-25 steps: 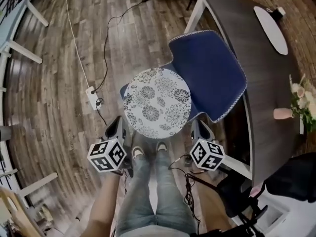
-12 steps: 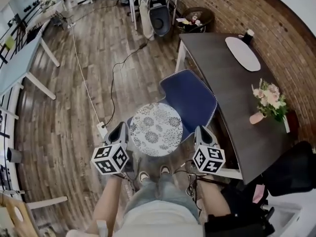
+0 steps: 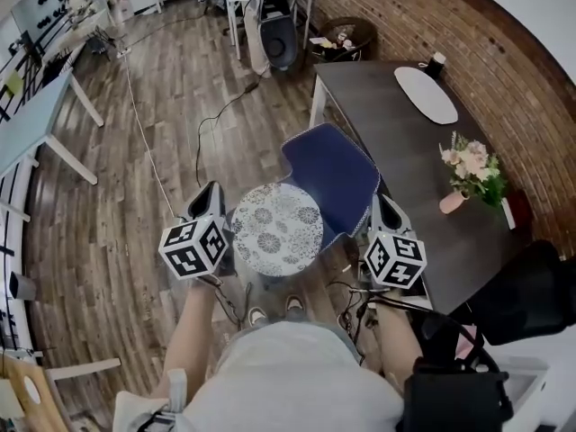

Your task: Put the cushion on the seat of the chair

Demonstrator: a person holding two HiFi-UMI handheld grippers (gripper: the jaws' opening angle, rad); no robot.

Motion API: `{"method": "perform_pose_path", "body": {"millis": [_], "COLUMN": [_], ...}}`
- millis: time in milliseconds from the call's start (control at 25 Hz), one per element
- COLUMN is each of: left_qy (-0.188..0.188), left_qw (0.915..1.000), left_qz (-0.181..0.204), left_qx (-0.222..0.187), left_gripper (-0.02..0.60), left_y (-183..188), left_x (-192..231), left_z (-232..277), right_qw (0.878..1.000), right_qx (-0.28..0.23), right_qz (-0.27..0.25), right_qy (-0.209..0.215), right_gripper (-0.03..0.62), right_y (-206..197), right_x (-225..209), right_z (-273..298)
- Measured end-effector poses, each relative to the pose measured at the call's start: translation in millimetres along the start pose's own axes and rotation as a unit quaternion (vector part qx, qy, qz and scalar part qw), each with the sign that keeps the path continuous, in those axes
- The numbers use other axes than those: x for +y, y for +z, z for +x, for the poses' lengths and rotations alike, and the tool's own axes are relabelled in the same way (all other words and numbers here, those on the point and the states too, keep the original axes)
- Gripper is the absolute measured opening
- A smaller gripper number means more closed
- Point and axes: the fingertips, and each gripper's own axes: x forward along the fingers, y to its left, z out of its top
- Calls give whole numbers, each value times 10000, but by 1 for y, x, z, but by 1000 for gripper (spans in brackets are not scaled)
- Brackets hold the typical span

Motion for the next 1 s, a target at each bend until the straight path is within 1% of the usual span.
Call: {"method": "perform_pose_path", "body": {"millis": [240, 600, 1000], "left_qy": [-19, -85, -94], "left_qw": [10000, 9998, 9997], "left_qz": [-7, 2, 79], "left_qx": [87, 159, 210], "left_gripper": [9, 9, 9], "left_y": [-3, -6, -7], "left_x": [3, 7, 10], "left_z": [14, 30, 35], "right_qw": [9999, 9999, 9998], "right_qx": [67, 154, 164], "right_qz": [95, -72, -33], "right_qy": [-33, 2, 77], "right_gripper": [3, 2, 2], "right_y": [-2, -1, 2], "right_x": [3, 15, 20], "right_z": [13, 31, 38]}}
